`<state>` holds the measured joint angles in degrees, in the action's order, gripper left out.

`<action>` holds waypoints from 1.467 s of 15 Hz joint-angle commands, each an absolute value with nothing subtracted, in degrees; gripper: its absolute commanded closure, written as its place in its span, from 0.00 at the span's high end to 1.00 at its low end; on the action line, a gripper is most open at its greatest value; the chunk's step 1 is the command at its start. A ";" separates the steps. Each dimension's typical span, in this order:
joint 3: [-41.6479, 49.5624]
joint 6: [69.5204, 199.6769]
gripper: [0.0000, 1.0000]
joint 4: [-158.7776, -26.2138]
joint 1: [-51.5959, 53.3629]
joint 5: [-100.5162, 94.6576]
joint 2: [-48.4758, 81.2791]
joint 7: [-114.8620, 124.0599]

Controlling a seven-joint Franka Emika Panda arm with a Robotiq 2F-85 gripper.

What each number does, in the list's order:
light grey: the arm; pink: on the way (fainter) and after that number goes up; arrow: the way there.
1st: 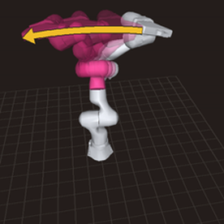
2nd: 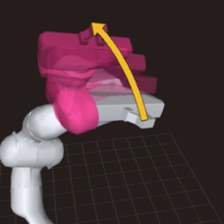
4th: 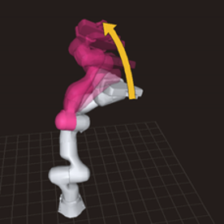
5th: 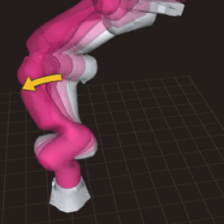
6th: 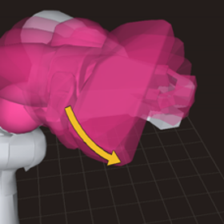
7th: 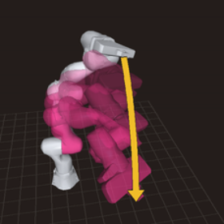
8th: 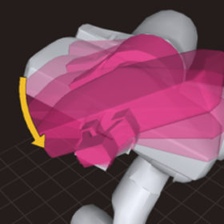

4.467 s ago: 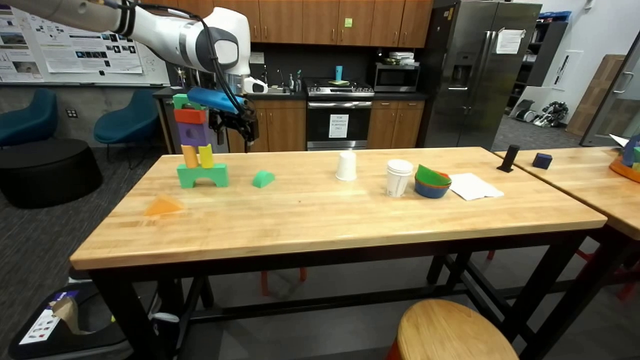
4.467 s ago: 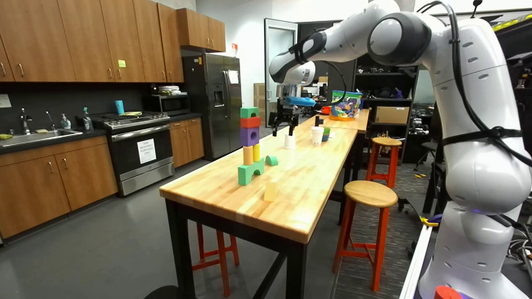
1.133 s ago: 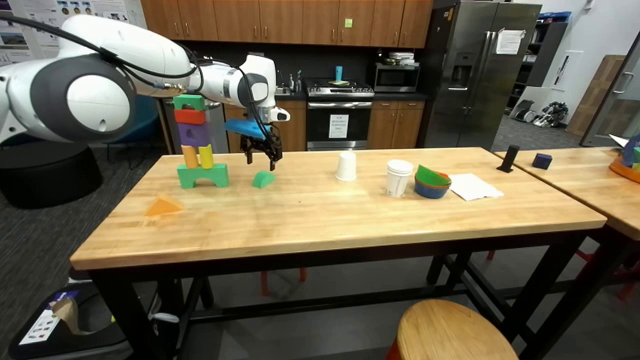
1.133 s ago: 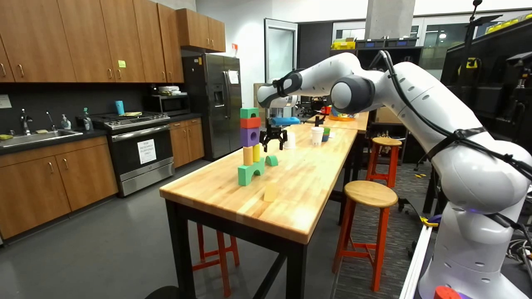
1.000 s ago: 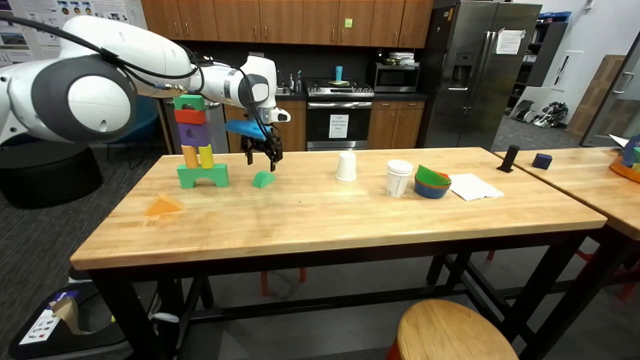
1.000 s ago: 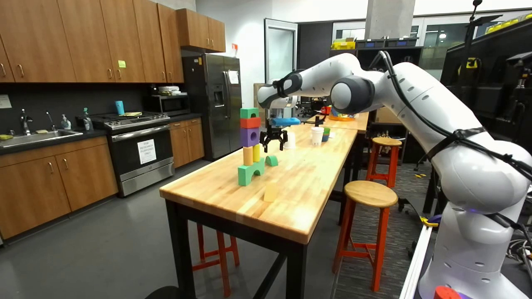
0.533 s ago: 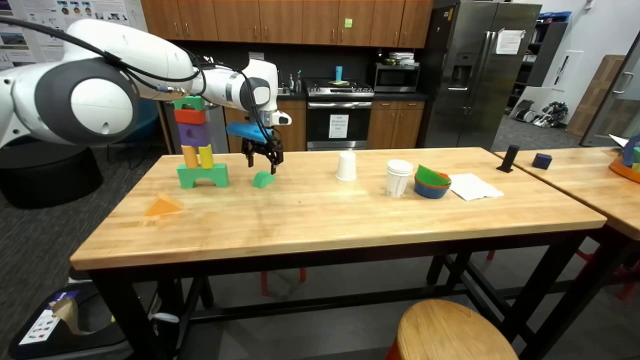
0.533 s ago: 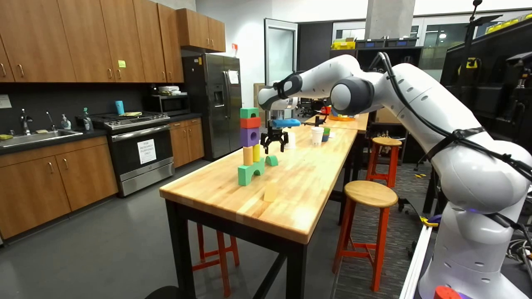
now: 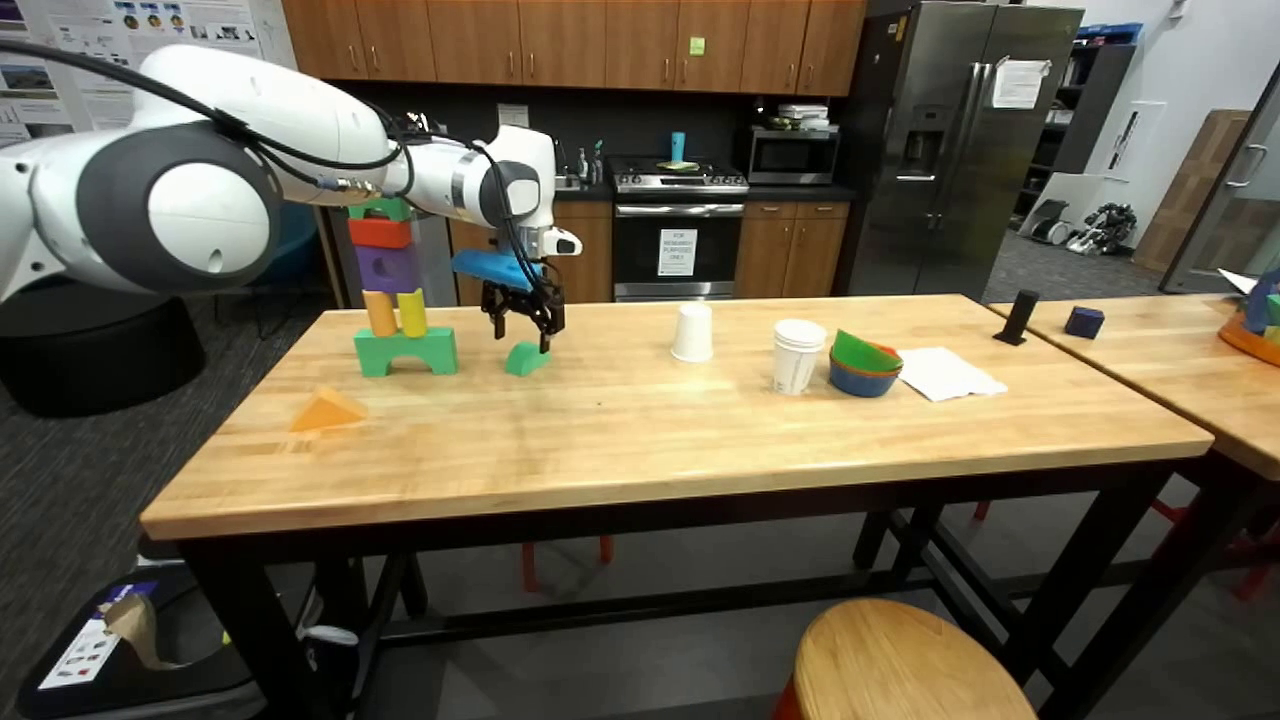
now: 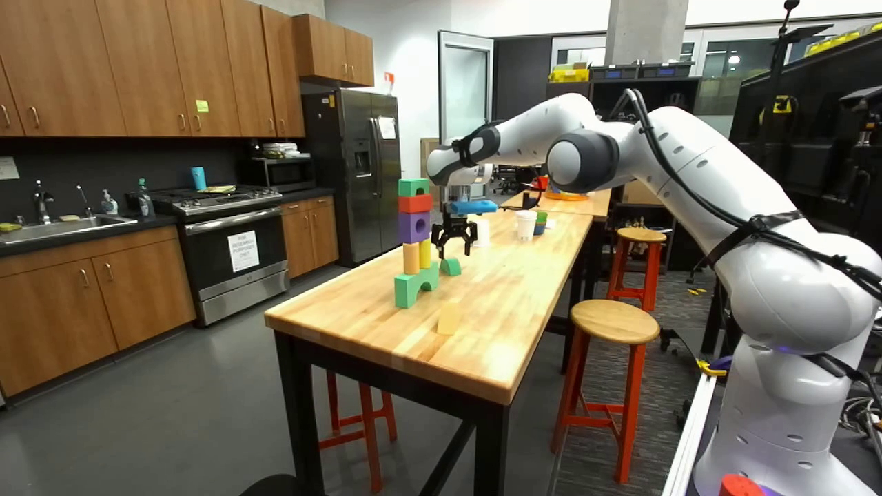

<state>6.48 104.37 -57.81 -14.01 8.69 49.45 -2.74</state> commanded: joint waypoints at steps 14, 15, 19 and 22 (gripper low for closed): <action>6.02 102.65 0.45 -56.32 -14.95 11.35 50.51 -2.69; 5.95 102.75 0.35 -56.47 -15.02 11.41 50.33 -2.89; 5.89 103.12 0.13 -56.85 -15.19 11.56 49.88 -3.15; 6.02 103.30 0.15 -57.31 -15.19 11.41 49.63 -3.01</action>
<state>6.40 103.80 -57.20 -14.53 10.51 50.29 -2.78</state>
